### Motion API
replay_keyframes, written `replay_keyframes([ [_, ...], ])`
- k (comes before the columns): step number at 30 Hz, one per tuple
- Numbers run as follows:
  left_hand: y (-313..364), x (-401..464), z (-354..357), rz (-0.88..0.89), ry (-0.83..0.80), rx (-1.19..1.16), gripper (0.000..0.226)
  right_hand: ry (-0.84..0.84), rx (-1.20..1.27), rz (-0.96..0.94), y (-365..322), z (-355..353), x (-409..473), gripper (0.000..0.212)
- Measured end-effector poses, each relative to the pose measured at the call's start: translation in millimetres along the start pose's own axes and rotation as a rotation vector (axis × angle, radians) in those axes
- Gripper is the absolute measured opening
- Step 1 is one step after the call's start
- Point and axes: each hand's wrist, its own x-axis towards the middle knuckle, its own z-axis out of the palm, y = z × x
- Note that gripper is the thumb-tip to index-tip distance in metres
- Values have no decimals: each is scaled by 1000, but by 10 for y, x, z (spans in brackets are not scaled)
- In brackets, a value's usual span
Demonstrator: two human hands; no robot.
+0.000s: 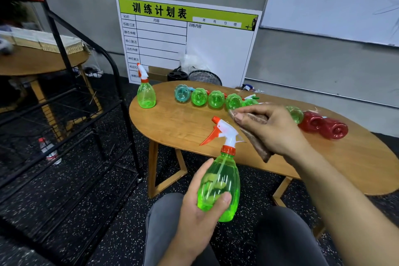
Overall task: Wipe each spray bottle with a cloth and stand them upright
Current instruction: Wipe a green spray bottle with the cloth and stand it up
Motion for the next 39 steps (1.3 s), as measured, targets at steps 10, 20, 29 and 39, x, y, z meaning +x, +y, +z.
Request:
replay_keyframes([
  [10, -29, 52, -71, 2, 59, -14, 69, -191, -422, -11, -105, -48, -13, 24],
  [20, -35, 26, -26, 15, 15, 82, 73, -24, -509, -329, -332, 446, 2, 41],
  [29, -26, 34, -44, 18, 18, 56, 77, 10, -484, -344, -255, 403, -7, 38],
  [39, 25, 38, -16, 47, 48, 4, 73, 219, -10, -287, -96, 534, -334, 30],
])
